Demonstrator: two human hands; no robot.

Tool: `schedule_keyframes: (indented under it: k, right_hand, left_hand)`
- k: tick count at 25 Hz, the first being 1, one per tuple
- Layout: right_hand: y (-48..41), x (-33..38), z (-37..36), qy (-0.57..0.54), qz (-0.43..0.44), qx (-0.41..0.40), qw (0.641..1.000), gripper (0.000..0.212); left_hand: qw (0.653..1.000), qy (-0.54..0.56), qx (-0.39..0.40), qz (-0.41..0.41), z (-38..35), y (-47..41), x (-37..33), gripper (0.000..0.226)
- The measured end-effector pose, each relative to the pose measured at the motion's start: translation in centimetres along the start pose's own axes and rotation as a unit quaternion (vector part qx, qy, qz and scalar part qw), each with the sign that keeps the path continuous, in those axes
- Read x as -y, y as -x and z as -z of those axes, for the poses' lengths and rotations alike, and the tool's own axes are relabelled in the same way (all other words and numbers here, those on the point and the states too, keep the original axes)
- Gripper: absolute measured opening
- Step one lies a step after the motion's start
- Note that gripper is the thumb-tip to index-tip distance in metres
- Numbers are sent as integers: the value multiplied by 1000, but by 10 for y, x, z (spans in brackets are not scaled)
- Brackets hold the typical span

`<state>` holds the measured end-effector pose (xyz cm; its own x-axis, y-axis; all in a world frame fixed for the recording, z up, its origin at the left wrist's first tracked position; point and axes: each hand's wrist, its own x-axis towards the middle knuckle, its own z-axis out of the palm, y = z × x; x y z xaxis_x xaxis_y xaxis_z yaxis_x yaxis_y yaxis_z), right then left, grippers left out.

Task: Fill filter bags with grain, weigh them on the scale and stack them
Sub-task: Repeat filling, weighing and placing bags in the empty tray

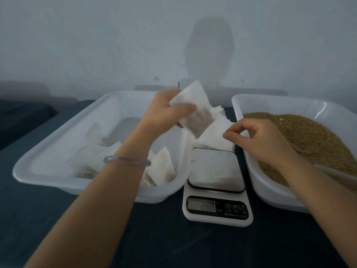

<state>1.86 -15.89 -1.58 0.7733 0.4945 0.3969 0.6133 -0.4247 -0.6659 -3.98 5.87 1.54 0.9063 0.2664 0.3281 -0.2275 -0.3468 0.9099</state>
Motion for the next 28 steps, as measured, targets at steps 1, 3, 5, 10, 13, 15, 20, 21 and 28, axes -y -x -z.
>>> schedule_keyframes:
  k: [1,3,5,10,13,15,20,21,28]
  right_hand:
    - [0,0,-1,5,-2,5,1000,7]
    - [0,0,-2,13,-1,8,1000,7]
    - [-1,-1,-2,15,0,8,1000,8]
    - [0,-1,0,22,4,5,1000,13]
    - [0,-1,-1,24,11,2,1000,15]
    - [0,-1,0,22,10,4,1000,15]
    - [0,-2,0,25,8,2,1000,14]
    - [-1,-2,-1,27,8,1,1000,14]
    - [-2,-5,-2,41,7,3,999,13]
  left_hand:
    - [999,23,-8,28,11,-1,-1,26]
    - [994,17,47,98,31,-1,0,21]
    - [968,-34,166,184,41,4,2,16]
    - [856,-321,260,311,36,4,11,30]
    - [815,-391,261,340,37,6,12,36]
    - [813,-397,256,339,37,8,13,36]
    - [869,-326,248,279,41,8,18,13]
    - [883,-296,241,273,41,8,19,10]
    - [892,-331,149,268,31,-4,38,16]
